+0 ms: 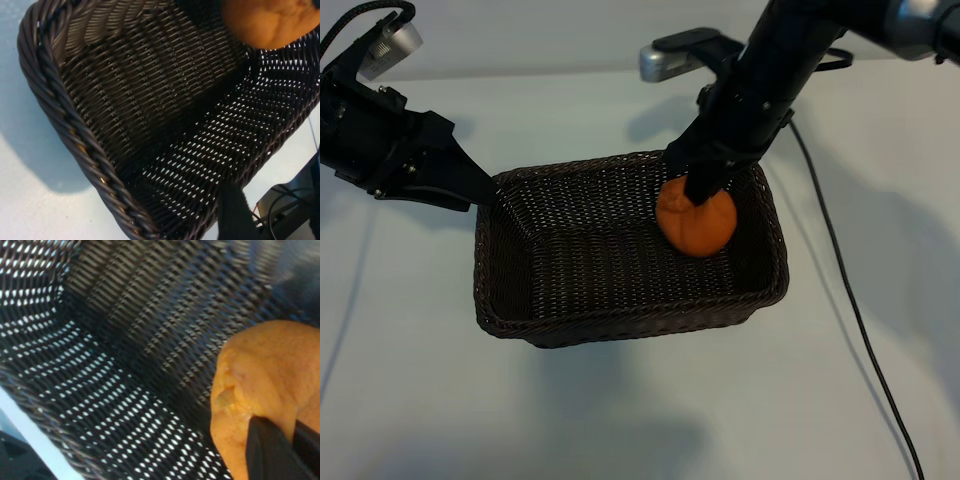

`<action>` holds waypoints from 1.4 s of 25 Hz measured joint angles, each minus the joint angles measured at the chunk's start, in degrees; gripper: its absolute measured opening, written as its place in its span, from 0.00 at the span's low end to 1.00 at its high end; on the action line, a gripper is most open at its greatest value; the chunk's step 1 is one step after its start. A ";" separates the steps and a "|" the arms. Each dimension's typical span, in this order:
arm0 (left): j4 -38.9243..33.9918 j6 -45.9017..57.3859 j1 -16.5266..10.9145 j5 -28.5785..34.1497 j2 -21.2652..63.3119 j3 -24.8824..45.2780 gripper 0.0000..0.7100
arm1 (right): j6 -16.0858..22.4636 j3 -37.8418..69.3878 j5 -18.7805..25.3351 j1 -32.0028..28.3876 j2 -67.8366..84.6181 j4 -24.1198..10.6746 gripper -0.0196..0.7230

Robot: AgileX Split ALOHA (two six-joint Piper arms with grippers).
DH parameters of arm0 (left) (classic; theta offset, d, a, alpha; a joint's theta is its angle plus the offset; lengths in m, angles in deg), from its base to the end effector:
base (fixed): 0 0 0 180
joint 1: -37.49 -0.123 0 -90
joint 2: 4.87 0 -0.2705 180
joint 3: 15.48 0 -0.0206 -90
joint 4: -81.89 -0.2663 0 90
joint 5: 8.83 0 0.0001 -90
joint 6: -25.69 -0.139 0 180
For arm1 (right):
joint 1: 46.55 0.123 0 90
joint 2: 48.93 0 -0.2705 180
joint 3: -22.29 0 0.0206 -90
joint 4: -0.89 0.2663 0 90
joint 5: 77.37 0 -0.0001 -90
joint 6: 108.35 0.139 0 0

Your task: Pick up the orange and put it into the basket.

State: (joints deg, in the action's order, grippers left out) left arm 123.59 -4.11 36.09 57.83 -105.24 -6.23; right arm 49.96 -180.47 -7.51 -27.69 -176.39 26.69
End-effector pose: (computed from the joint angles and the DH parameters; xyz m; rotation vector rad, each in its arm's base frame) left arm 0.3282 -0.0769 0.2108 0.3006 2.7421 -0.9092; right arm 0.4015 0.1972 0.1643 -0.8358 2.8494 0.6444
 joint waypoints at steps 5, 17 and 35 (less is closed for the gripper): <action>0.00 0.01 0.00 0.00 0.00 0.00 0.58 | 0.00 0.00 -0.05 0.68 -0.05 0.06 0.08; 0.00 0.01 0.00 0.00 0.00 0.00 0.58 | -0.16 0.00 -0.05 0.68 -0.05 -0.63 0.57; 0.00 -0.01 0.00 0.00 0.00 0.00 0.58 | 0.25 -2.73 0.01 0.68 3.35 -0.02 0.68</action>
State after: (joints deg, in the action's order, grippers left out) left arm 123.59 -4.12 36.09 57.83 -105.24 -6.23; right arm 50.20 -183.20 -7.50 -27.01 -173.04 26.66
